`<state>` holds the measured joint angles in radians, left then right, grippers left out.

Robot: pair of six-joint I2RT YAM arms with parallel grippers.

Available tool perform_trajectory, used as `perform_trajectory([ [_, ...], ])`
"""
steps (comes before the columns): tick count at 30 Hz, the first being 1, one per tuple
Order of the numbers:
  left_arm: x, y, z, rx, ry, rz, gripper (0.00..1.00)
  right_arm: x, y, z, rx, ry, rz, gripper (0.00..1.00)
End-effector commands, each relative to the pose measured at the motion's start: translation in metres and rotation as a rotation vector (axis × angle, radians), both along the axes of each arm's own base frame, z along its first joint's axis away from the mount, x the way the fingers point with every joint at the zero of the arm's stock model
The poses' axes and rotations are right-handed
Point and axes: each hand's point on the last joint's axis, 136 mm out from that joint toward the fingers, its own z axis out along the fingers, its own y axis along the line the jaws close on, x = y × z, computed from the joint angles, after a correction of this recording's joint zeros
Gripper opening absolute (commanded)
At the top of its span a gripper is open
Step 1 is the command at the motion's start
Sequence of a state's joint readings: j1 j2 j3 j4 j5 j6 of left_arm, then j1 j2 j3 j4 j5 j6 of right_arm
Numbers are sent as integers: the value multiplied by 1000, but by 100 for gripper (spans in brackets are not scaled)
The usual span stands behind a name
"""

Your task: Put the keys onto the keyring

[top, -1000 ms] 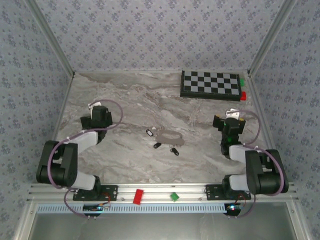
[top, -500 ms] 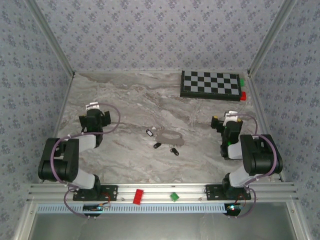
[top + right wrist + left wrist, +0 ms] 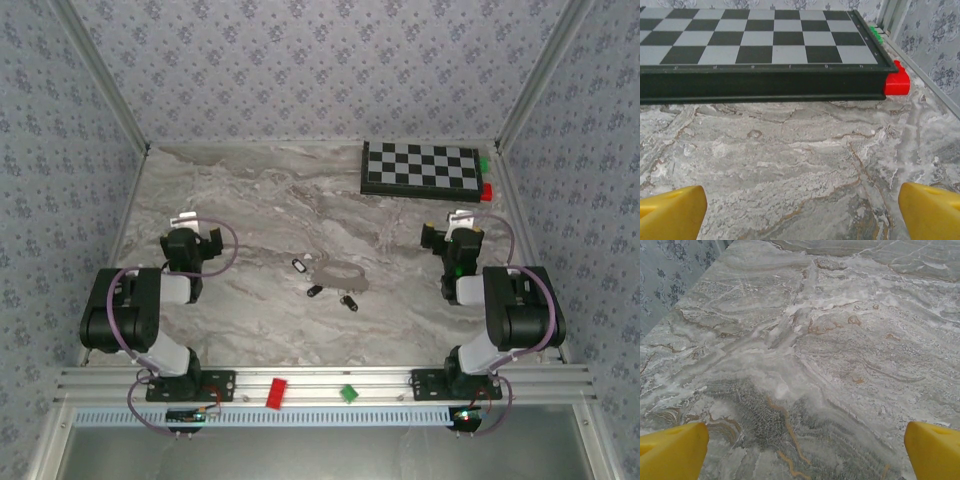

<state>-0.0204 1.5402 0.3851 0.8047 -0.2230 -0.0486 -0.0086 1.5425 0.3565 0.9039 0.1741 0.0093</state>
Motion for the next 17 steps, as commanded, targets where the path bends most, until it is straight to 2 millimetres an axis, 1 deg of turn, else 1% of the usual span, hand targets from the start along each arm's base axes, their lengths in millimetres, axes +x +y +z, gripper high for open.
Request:
perform_trajectory([
  [1, 8, -3, 15, -10, -54, -20, 100, 1, 1, 2, -10, 4, 9, 100],
  [17, 9, -3, 15, -12, -56, -21, 100, 1, 2, 2, -9, 5, 13, 100],
])
